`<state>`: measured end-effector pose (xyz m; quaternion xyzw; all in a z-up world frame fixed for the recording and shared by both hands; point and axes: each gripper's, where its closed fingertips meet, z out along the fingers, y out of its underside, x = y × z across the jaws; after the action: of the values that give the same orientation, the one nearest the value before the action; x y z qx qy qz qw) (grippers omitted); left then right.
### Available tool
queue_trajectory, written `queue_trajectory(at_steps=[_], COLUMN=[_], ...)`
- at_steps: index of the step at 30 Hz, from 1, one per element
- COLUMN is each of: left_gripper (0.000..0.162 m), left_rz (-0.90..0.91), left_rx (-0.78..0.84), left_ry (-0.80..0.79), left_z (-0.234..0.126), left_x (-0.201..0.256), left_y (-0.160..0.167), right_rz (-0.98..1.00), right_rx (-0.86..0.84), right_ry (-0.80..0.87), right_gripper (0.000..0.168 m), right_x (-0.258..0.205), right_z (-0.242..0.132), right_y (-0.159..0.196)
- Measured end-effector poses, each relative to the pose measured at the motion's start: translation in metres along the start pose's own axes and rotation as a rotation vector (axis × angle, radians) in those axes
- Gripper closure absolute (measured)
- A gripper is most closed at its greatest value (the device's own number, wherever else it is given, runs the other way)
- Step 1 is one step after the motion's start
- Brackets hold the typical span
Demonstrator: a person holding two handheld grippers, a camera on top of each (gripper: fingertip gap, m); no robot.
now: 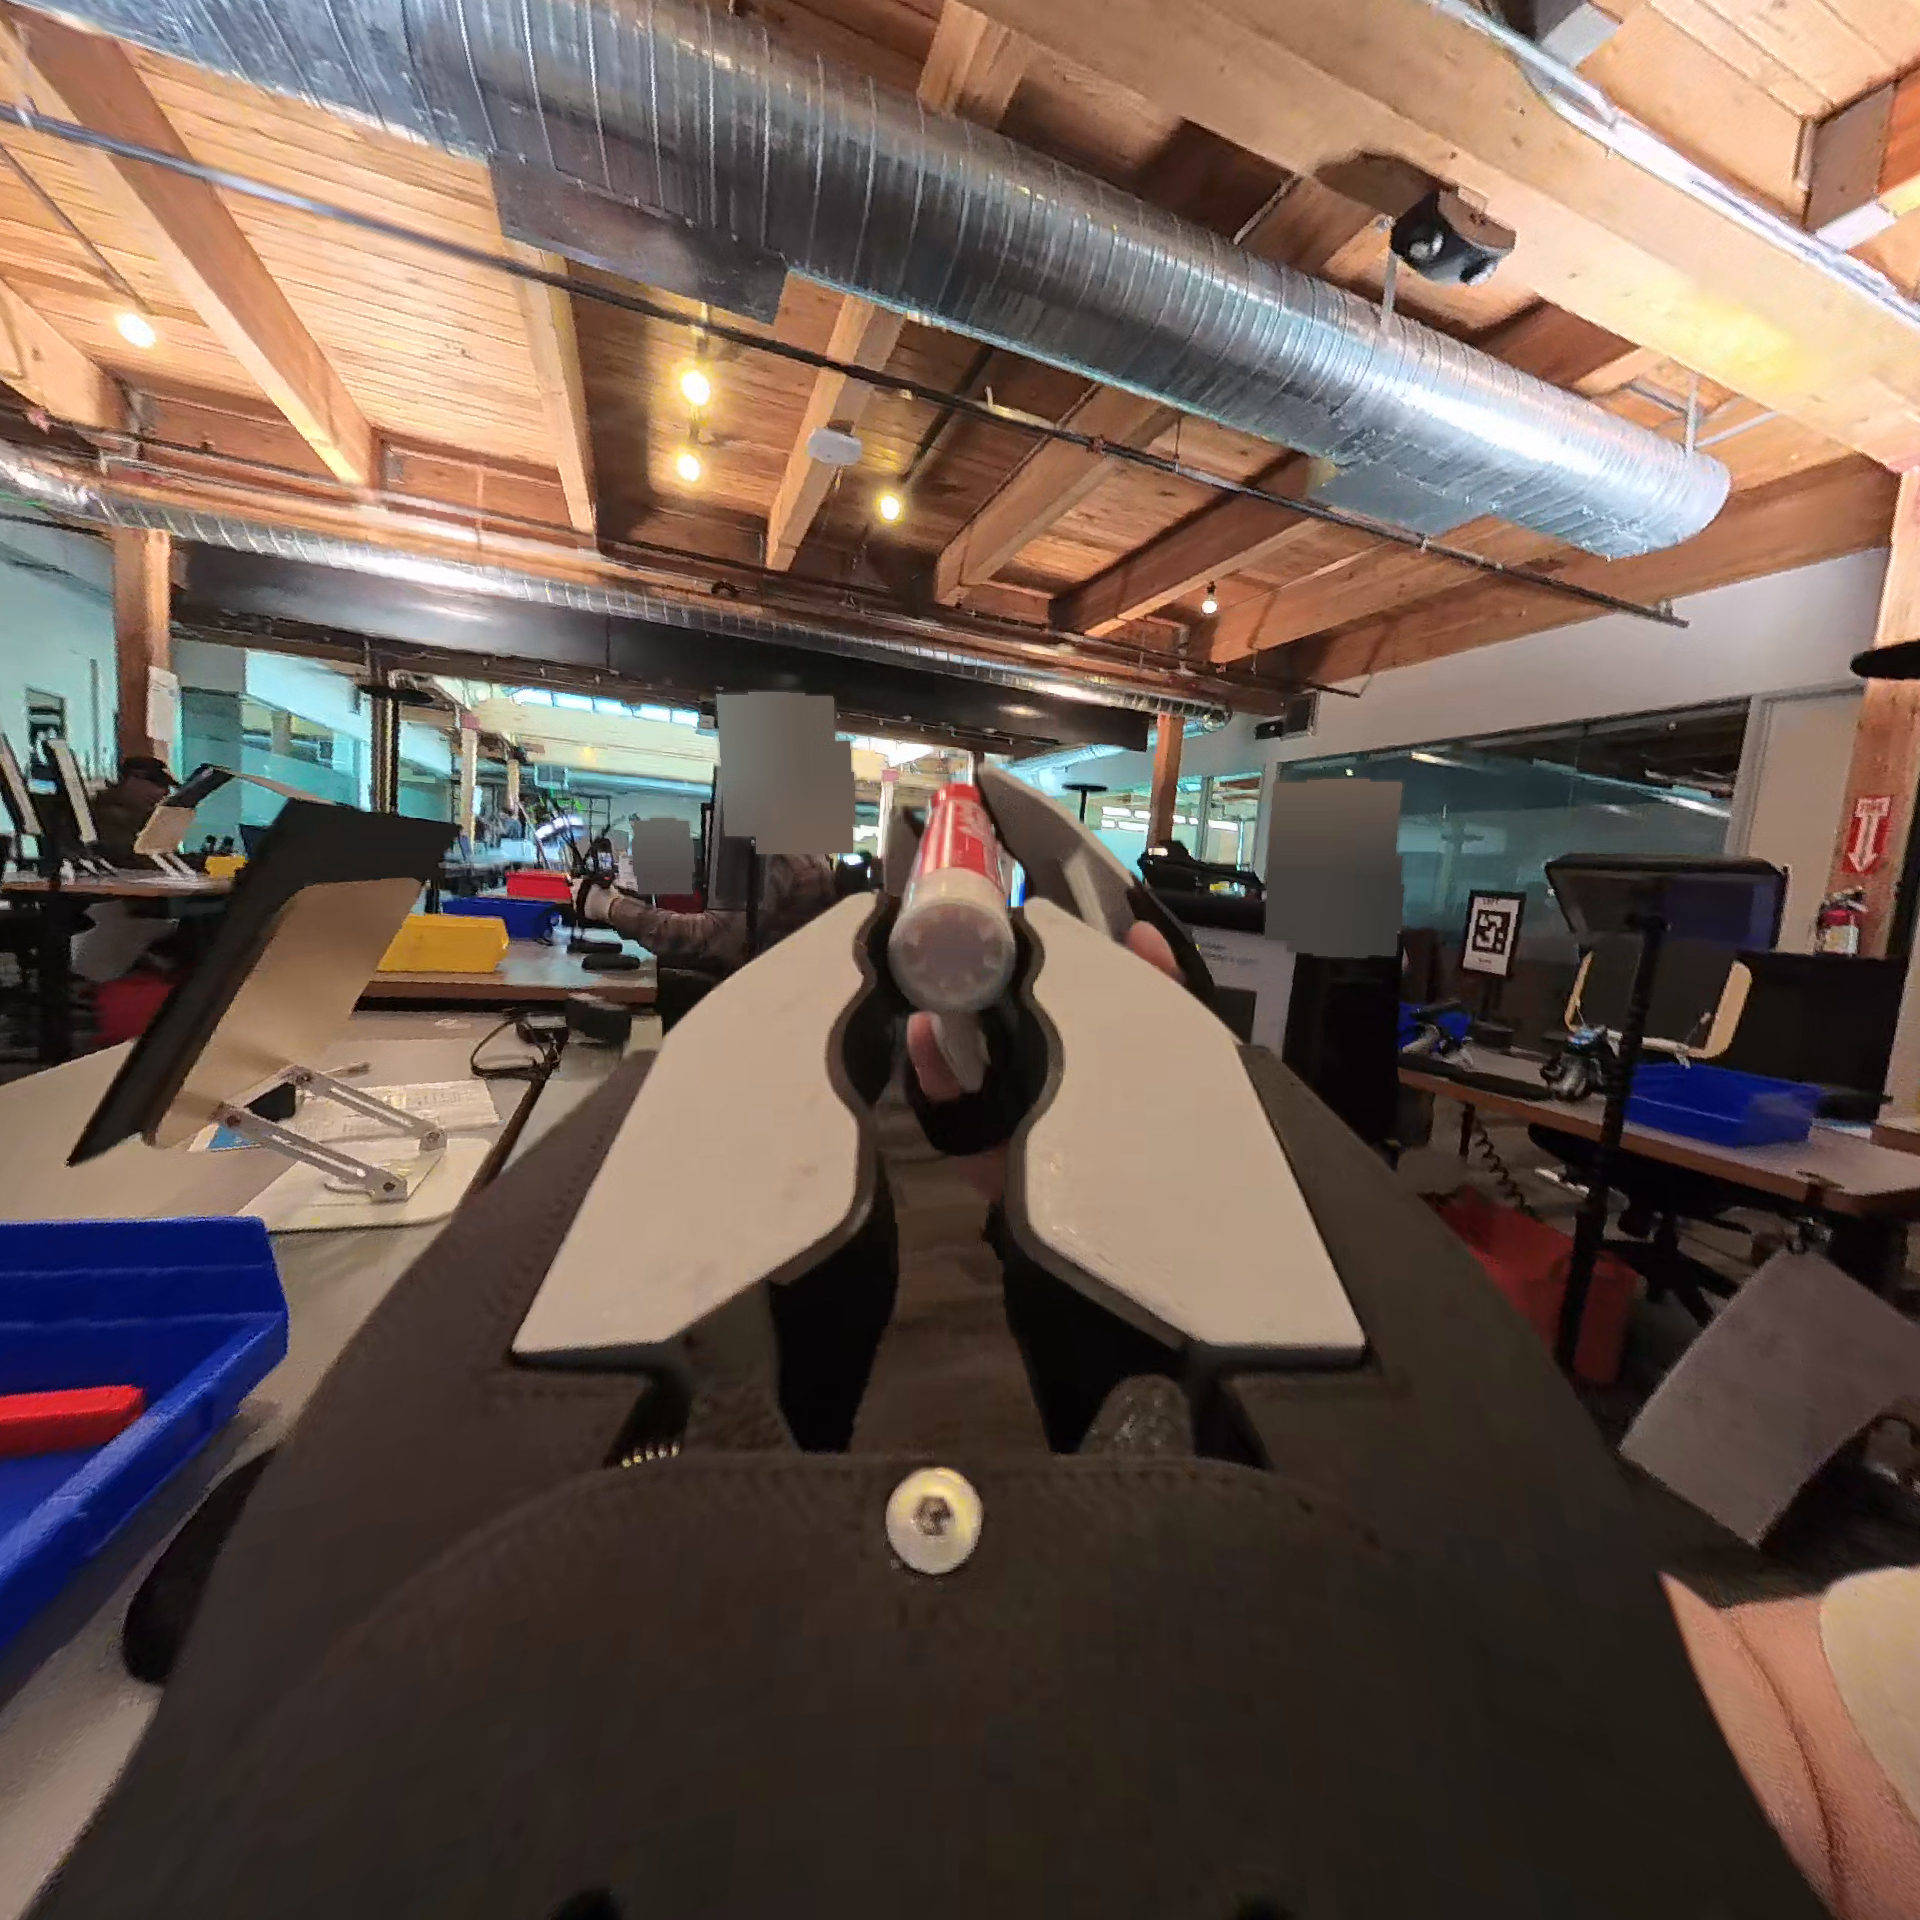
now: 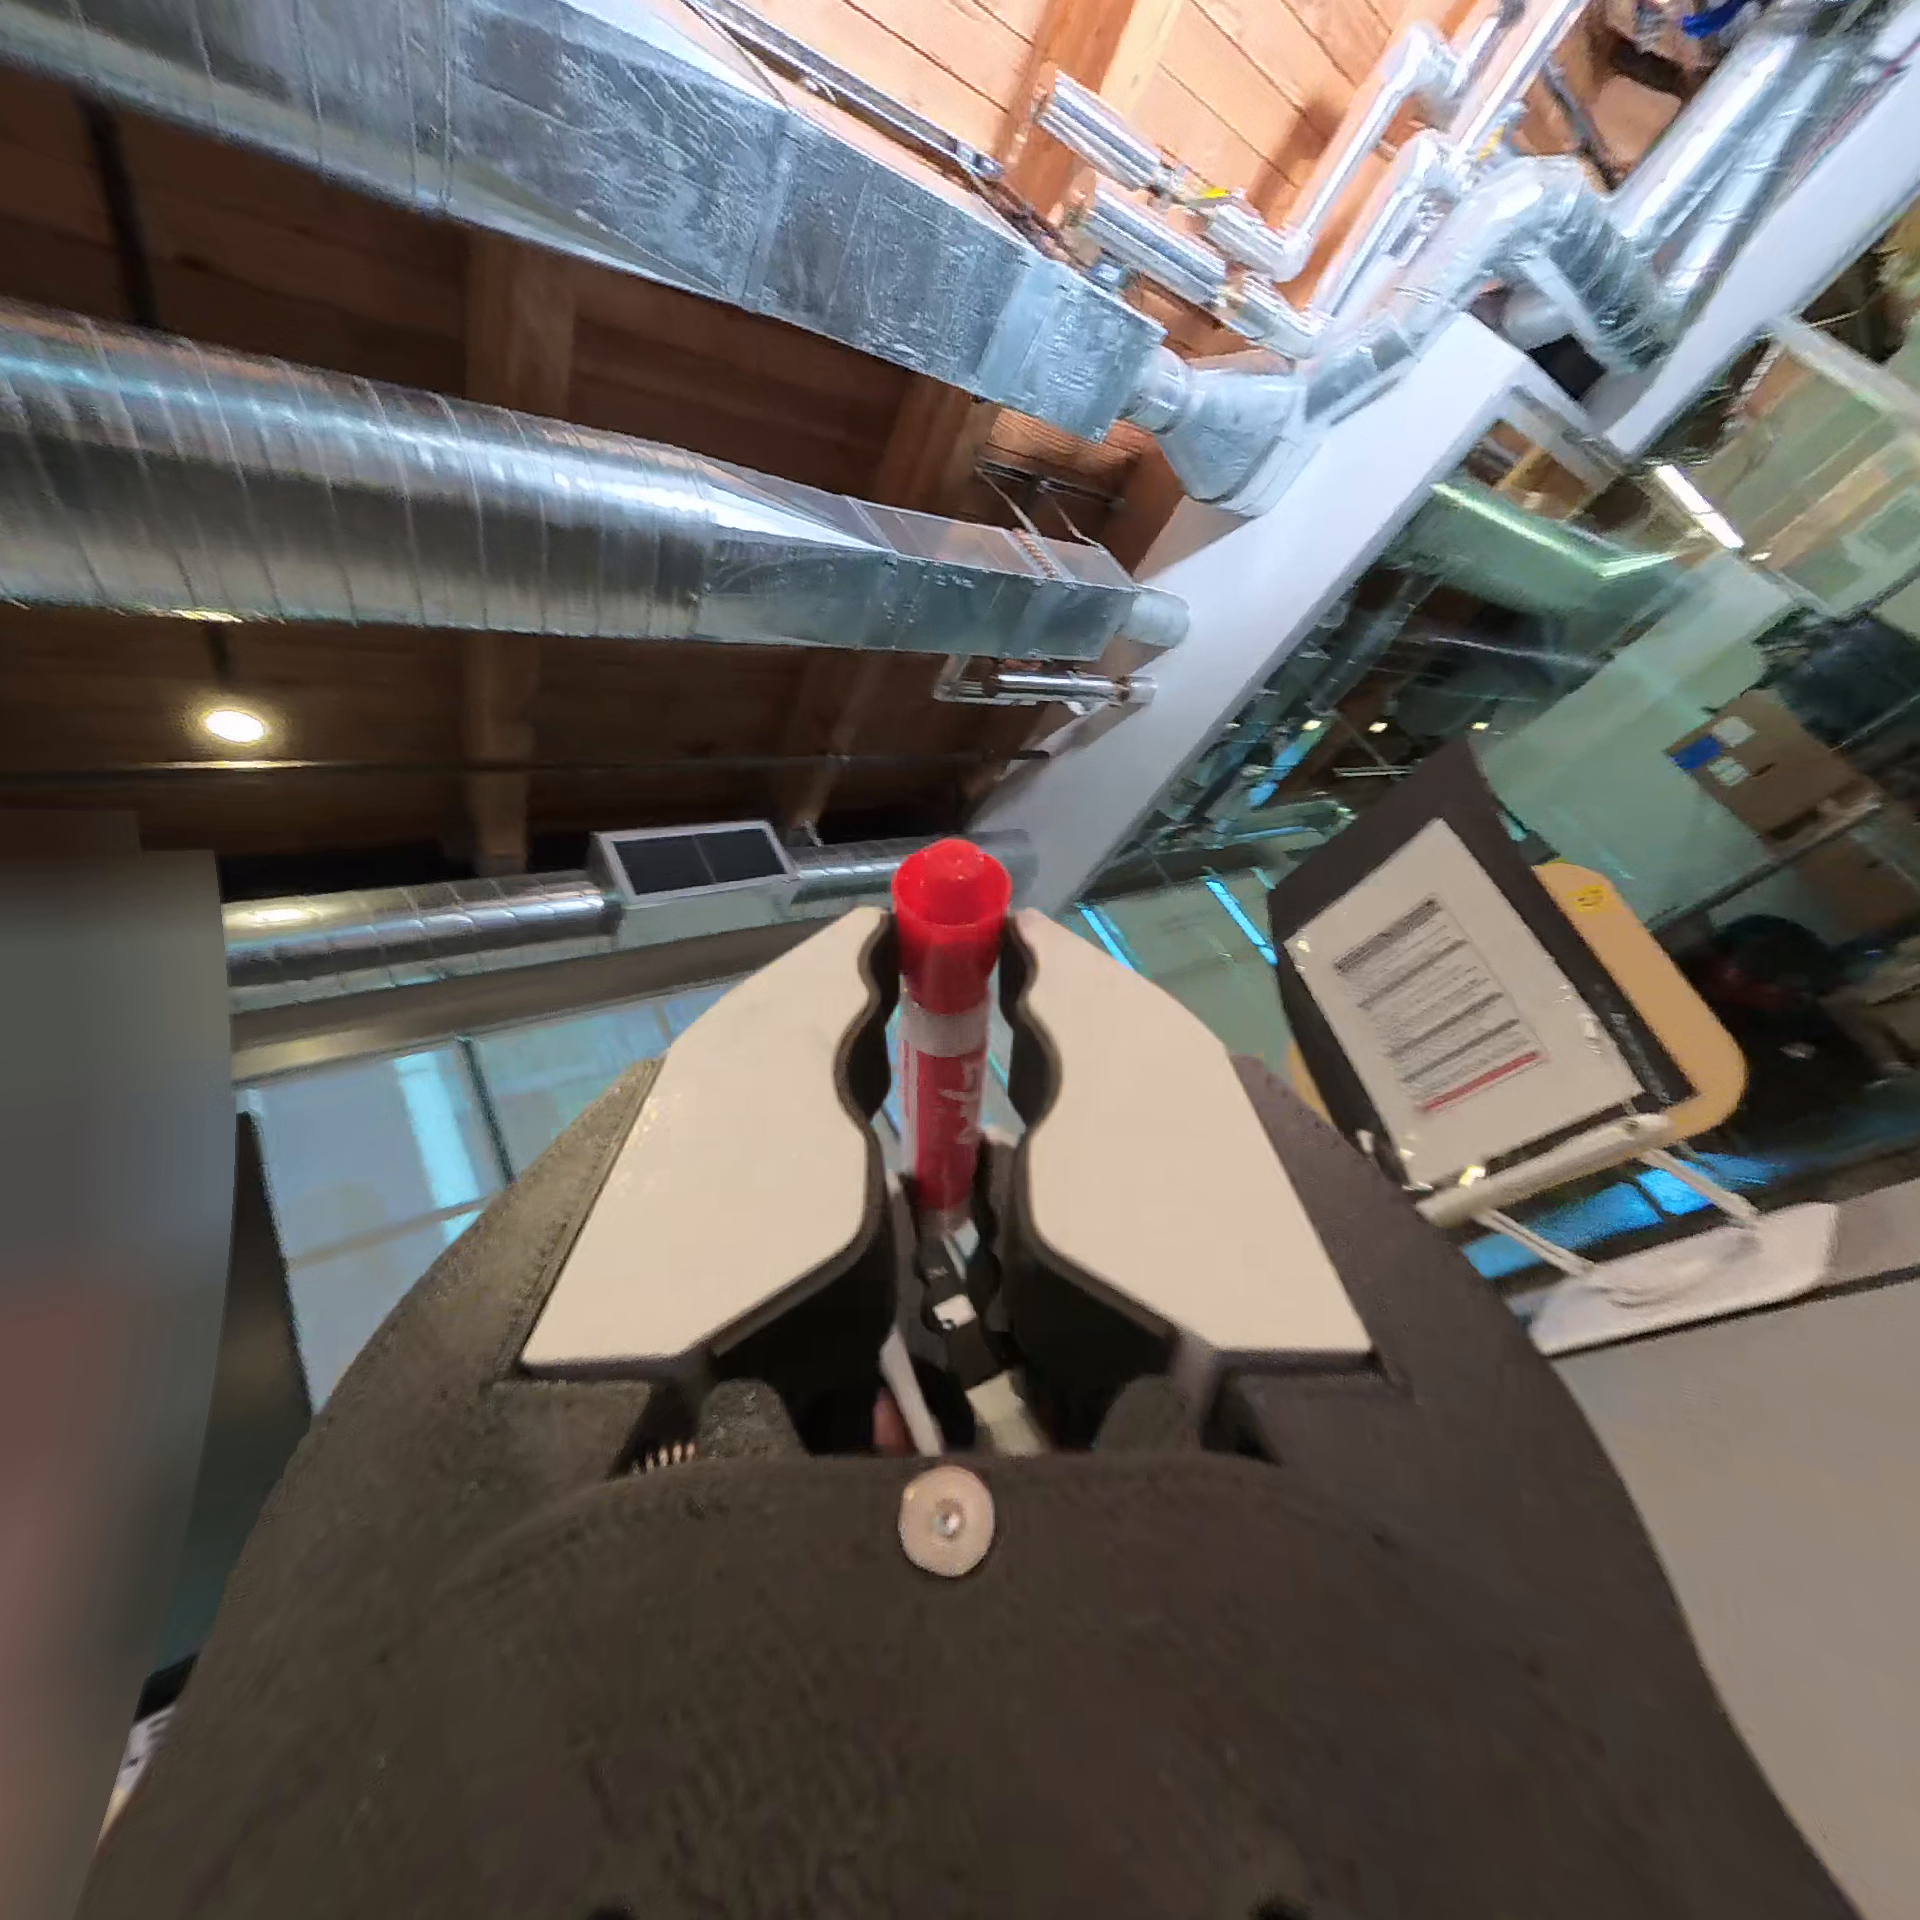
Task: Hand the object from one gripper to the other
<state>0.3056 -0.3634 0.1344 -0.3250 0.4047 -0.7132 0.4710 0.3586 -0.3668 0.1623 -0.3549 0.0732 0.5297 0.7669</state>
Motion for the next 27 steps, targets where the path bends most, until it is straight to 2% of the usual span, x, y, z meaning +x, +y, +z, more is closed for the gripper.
queue_trajectory(at_steps=[1,3,5,8,11,13,15,21,24,27], left_gripper=[0.143,0.107,0.088,0.092,0.094,0.096,0.098,0.115,0.117,0.137], left_rz=[-0.008,-0.001,0.029,0.089,0.159,0.224,0.336,0.690,0.711,0.736], left_rx=[-0.039,-0.123,-0.166,-0.189,-0.253,-0.320,-0.391,-0.486,-0.606,-0.637], left_ry=[-0.002,-0.032,-0.076,-0.121,-0.165,-0.158,-0.172,-0.311,-0.330,-0.347], left_z=[0.000,-0.003,-0.011,-0.016,-0.005,0.009,0.022,0.045,0.045,0.045], left_x=[-0.001,-0.008,-0.017,-0.020,-0.011,0.005,0.020,0.025,0.016,0.006], left_y=[0.007,0.018,0.013,-0.010,-0.018,-0.014,-0.006,-0.001,0.015,0.022], right_rz=[0.004,-0.082,-0.338,-0.892,-1.452,-1.759,-1.973,-2.232,-2.242,-2.293], right_rx=[-0.006,-0.039,-0.088,-0.168,-0.189,-0.196,-0.229,-0.241,-0.248,-0.247], right_ry=[0.000,0.037,0.120,0.301,0.390,0.415,0.436,0.381,0.362,0.311], right_gripper=[0.150,0.150,0.150,0.149,0.149,0.149,0.145,0.150,0.150,0.150], right_x=[0.001,0.006,0.009,0.011,-0.004,-0.014,-0.015,-0.016,-0.015,-0.015], right_z=[-0.002,-0.010,-0.020,-0.032,-0.032,-0.027,-0.022,-0.012,-0.010,-0.008], right_y=[-0.001,-0.004,-0.010,-0.018,-0.015,-0.008,-0.001,0.013,0.014,0.020])
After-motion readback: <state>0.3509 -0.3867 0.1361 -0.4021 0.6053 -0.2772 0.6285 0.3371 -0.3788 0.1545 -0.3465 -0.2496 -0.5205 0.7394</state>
